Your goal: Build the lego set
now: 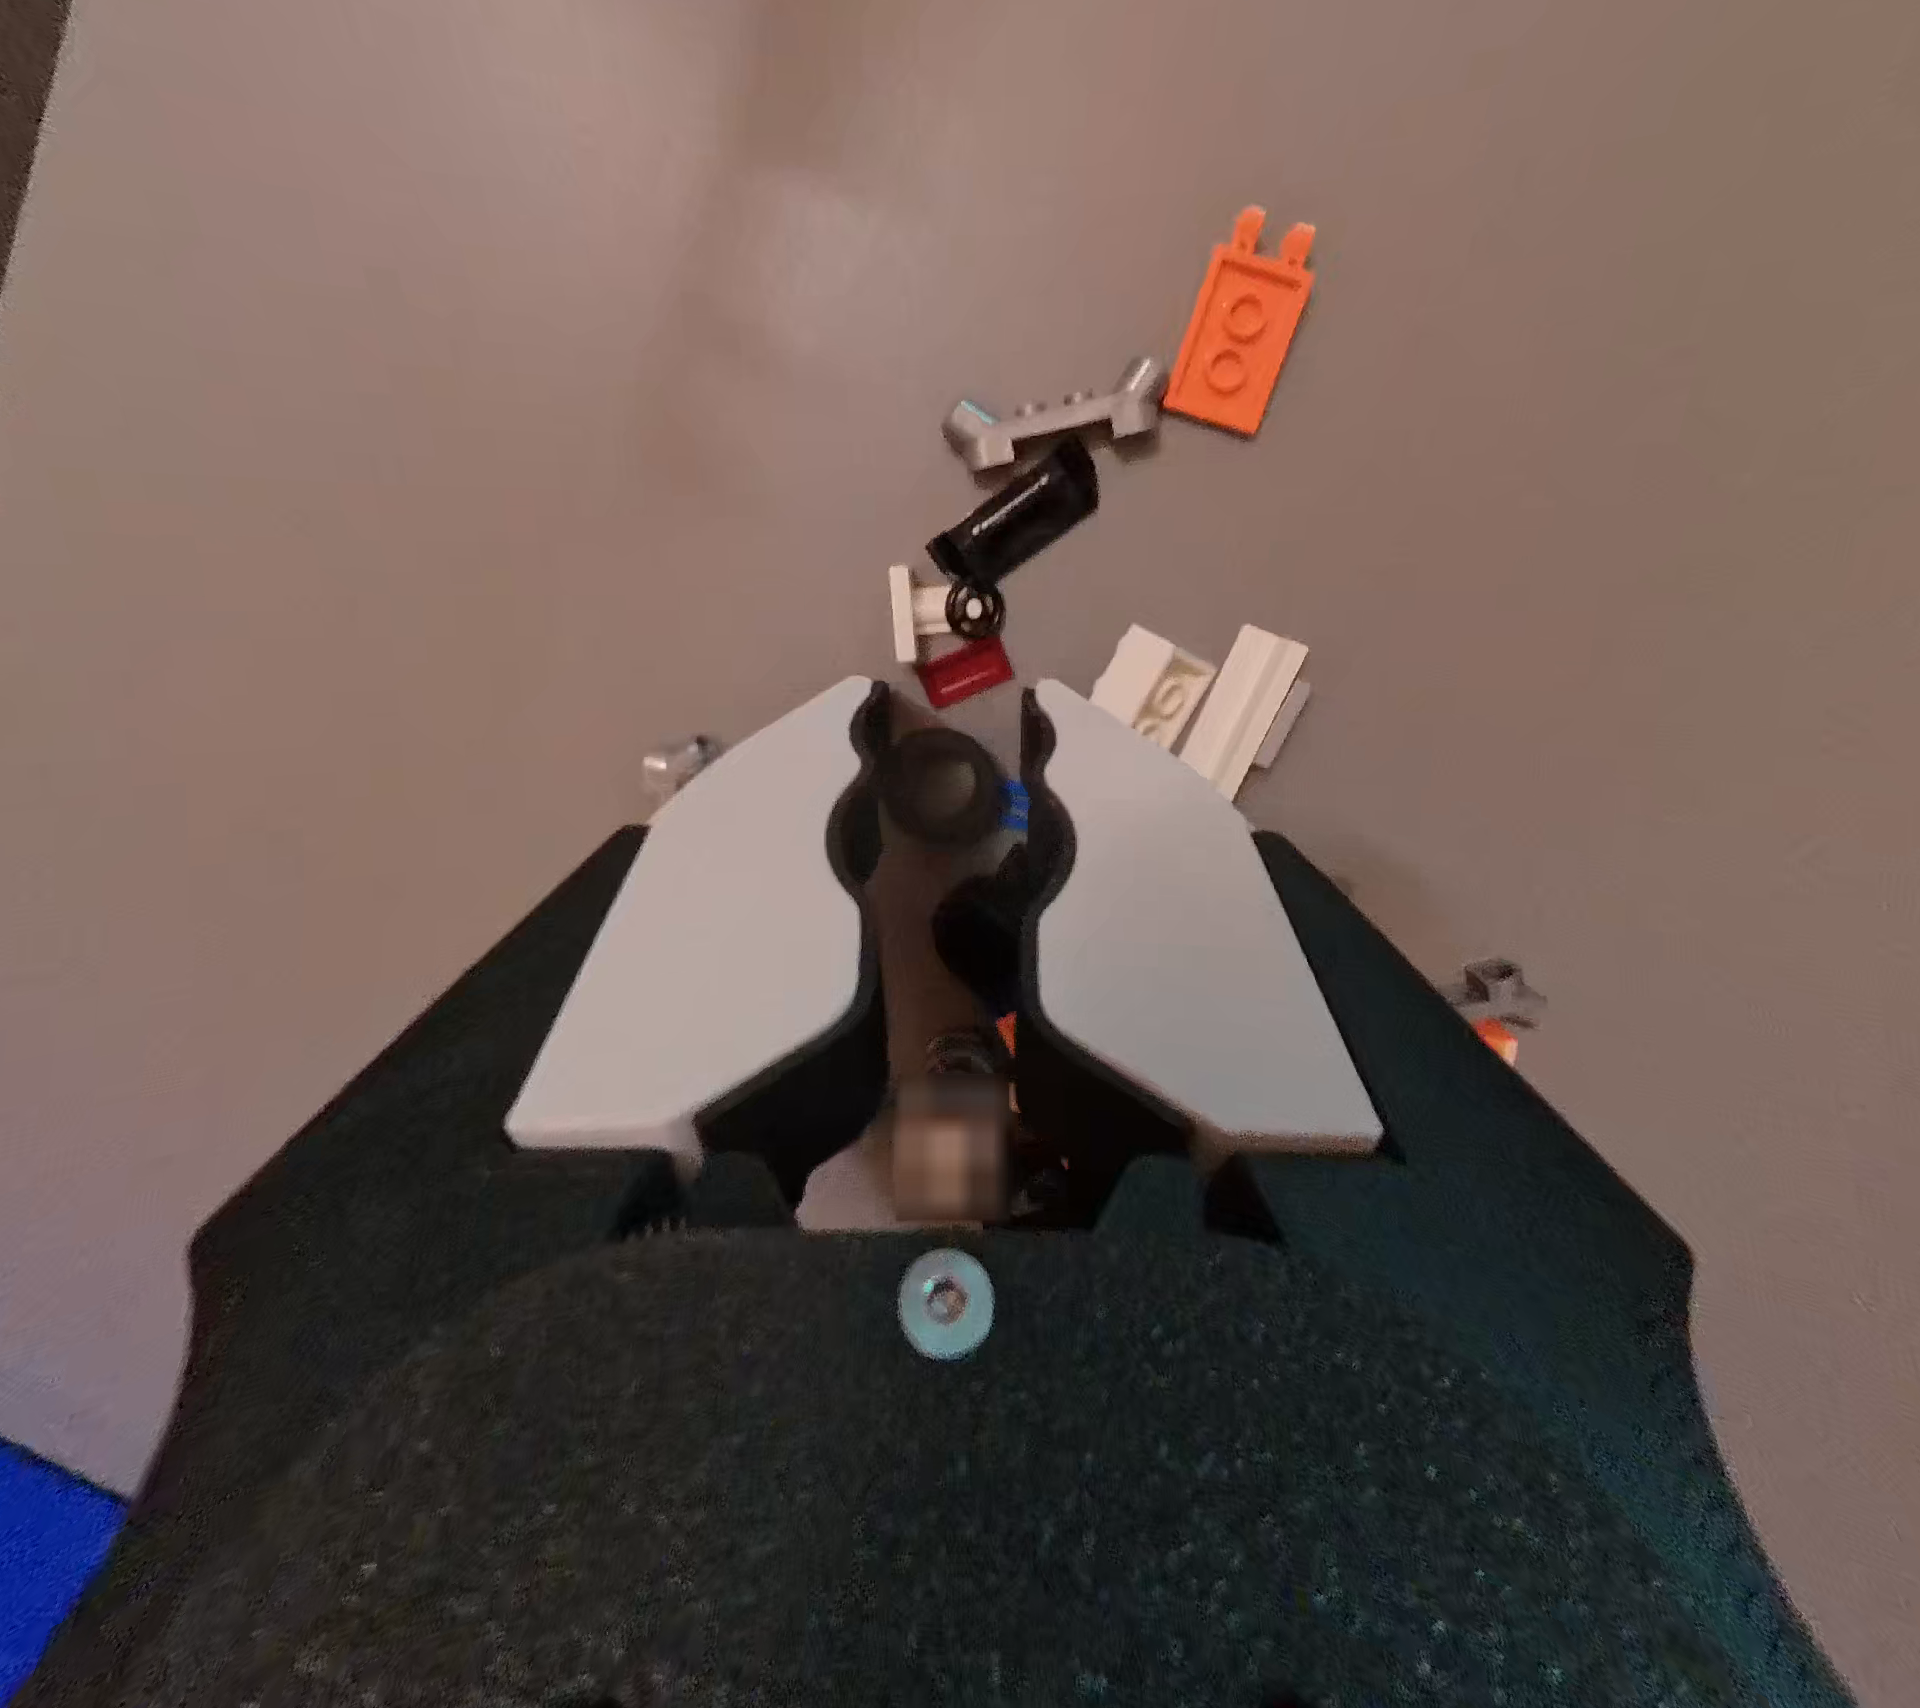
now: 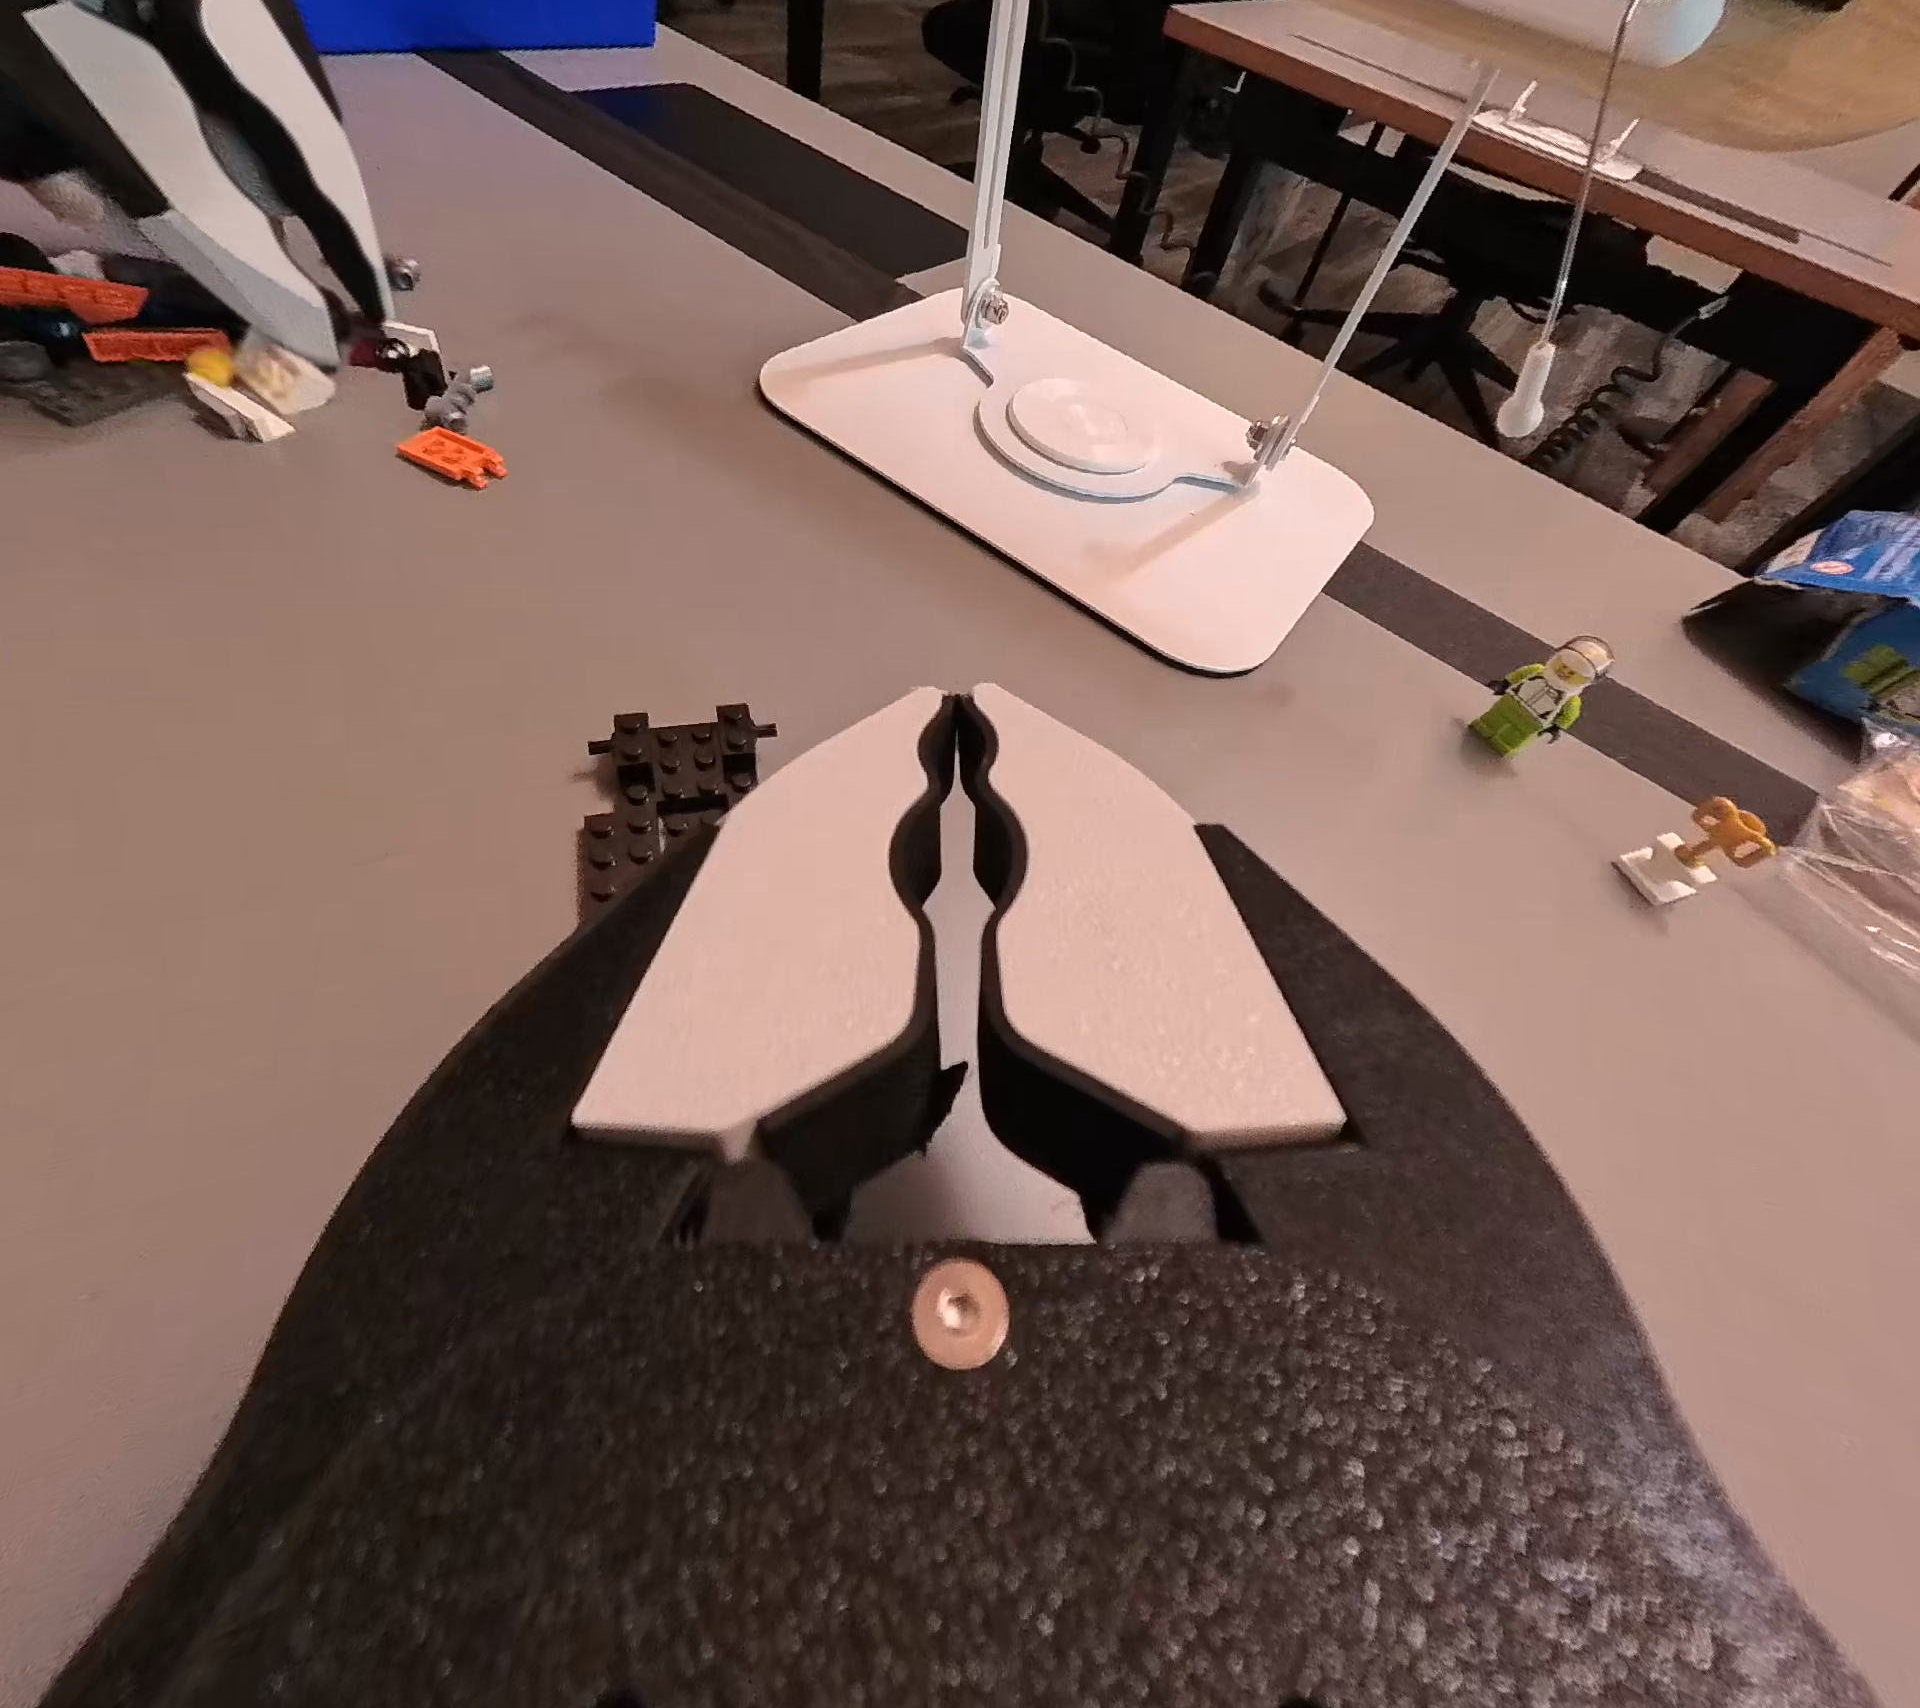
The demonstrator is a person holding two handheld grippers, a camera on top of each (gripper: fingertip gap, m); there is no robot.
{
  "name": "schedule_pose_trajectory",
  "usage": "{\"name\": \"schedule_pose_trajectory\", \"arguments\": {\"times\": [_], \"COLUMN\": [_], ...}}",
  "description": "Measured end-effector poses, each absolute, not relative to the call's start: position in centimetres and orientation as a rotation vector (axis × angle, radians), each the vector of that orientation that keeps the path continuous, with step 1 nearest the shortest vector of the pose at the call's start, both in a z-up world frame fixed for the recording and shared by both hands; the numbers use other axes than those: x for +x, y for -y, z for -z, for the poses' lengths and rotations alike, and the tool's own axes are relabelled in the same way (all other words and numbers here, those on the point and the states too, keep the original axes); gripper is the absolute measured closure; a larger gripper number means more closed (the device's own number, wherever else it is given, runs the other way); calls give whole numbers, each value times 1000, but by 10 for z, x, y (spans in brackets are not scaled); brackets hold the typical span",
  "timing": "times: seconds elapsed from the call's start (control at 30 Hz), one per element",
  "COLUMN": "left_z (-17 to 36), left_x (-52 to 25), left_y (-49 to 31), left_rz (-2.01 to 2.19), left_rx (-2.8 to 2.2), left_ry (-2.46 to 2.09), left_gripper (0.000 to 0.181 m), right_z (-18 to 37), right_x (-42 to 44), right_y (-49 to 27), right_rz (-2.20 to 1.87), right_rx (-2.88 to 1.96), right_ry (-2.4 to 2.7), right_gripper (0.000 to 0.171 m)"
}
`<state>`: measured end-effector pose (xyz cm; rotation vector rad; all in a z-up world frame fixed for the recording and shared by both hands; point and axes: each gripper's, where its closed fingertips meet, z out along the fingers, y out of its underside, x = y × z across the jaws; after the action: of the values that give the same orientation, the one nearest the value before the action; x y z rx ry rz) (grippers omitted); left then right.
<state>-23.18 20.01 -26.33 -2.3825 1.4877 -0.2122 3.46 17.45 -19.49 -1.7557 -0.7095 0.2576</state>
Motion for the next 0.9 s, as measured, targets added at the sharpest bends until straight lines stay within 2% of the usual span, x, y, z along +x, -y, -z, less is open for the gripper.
{"name": "schedule_pose_trajectory", "arguments": {"times": [0.47,0.7,0.8,0.9], "left_z": [264,262,241,200], "left_x": [-223,-227,-210,-169], "left_y": [-198,-200,-192,-168], "left_rz": [233,182,337,706], "left_rx": [-2538,-2456,-2305,-2074], "left_ry": [-1275,-1253,-1226,-1154], "left_gripper": [164,165,165,165], "right_z": [193,190,186,178], "right_x": [33,31,31,25], "right_y": [-171,-169,-168,-163], "right_rz": [-279,-289,-288,-335], "right_rx": [-1758,-1747,-1730,-1682], "right_ry": [724,728,732,754], "right_gripper": [171,171,171,171]}}
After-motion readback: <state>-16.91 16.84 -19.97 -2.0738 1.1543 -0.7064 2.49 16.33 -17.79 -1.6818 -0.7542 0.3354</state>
